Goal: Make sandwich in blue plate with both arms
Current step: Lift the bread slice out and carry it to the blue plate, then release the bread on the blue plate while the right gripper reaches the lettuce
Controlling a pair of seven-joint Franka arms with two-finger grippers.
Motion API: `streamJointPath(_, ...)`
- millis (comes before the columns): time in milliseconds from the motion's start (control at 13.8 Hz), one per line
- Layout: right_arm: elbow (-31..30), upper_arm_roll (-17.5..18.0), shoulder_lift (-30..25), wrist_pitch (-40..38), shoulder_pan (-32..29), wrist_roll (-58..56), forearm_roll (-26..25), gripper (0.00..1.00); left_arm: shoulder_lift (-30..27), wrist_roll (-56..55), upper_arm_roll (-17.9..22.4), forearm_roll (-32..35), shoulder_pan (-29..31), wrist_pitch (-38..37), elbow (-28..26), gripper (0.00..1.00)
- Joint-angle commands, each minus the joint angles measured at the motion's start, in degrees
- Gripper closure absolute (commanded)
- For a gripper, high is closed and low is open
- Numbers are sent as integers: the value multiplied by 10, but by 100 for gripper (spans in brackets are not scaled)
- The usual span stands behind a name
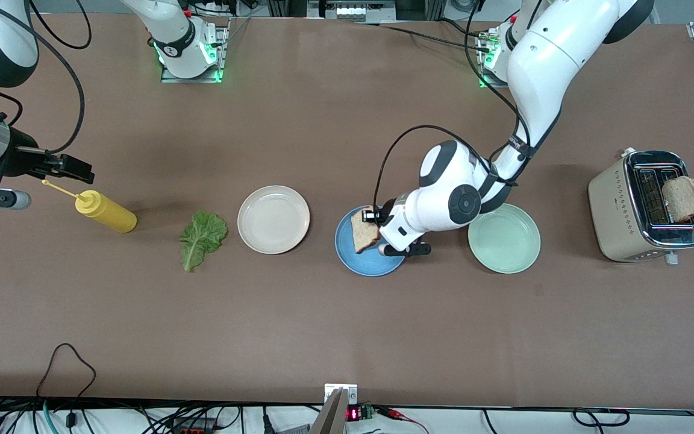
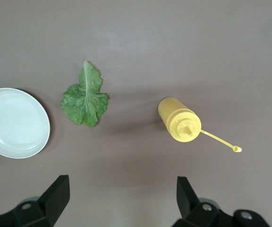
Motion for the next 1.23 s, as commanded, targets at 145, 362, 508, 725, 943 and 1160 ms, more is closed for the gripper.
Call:
streamJointPath(145, 2, 3, 25, 5, 17, 4, 8, 0, -4, 49, 19, 1, 21, -6, 12, 0)
streamJointPath(362, 2, 3, 51, 19, 17, 6, 9, 0, -32, 53, 21, 1, 32, -28, 12, 0)
streamJointPath(508, 2, 3, 63, 29, 20, 8, 16, 0, -64, 53, 22, 1, 47, -60, 12, 0)
streamJointPath(725, -2, 3, 84, 63, 24, 58, 22, 0, -109, 53, 32, 7, 77, -103, 13, 0)
streamJointPath(943, -4, 3, 113, 101, 37, 110, 22, 0, -151, 49, 59, 149, 91, -149, 14, 0)
streamJointPath(1160, -21, 3, 143, 164, 60, 159, 19, 0, -181, 53, 58, 194, 141, -204, 32, 0)
